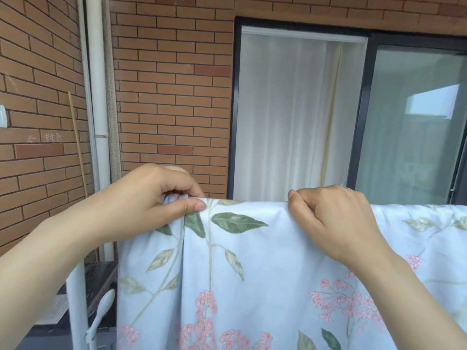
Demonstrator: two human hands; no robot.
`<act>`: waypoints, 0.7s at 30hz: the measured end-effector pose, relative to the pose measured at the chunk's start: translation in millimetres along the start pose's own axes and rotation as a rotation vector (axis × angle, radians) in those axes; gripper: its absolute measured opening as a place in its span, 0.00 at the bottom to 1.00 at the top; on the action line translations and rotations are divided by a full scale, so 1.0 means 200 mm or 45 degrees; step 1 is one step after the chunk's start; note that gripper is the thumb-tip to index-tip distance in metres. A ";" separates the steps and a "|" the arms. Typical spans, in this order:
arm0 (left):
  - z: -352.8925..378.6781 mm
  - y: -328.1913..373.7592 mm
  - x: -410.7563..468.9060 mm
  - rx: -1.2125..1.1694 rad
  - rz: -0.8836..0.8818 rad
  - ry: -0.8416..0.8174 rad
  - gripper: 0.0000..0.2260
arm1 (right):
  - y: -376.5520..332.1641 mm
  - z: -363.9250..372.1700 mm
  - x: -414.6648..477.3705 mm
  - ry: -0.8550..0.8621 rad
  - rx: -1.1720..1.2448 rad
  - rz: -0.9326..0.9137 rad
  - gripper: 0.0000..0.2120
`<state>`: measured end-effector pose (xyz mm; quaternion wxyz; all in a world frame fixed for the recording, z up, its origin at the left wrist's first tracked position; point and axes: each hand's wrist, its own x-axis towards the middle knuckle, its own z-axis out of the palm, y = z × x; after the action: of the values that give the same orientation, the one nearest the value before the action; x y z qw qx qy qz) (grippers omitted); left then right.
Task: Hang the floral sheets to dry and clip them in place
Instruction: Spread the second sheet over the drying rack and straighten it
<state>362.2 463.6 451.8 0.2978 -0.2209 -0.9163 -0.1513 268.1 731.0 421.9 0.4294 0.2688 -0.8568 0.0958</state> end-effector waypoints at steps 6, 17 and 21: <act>0.03 -0.03 -0.02 -0.057 0.003 0.199 0.05 | -0.05 0.02 0.02 -0.020 -0.006 0.038 0.22; 0.11 0.01 0.00 0.012 0.037 0.332 0.06 | -0.44 0.09 0.08 0.082 -0.022 -0.091 0.20; 0.12 0.01 -0.13 0.117 -0.036 0.613 0.08 | -0.45 0.11 0.09 0.123 -0.023 -0.076 0.21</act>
<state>370.3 466.5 416.8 0.5150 -0.1519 -0.8279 -0.1620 292.4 639.6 416.5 0.4754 0.2852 -0.8276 0.0880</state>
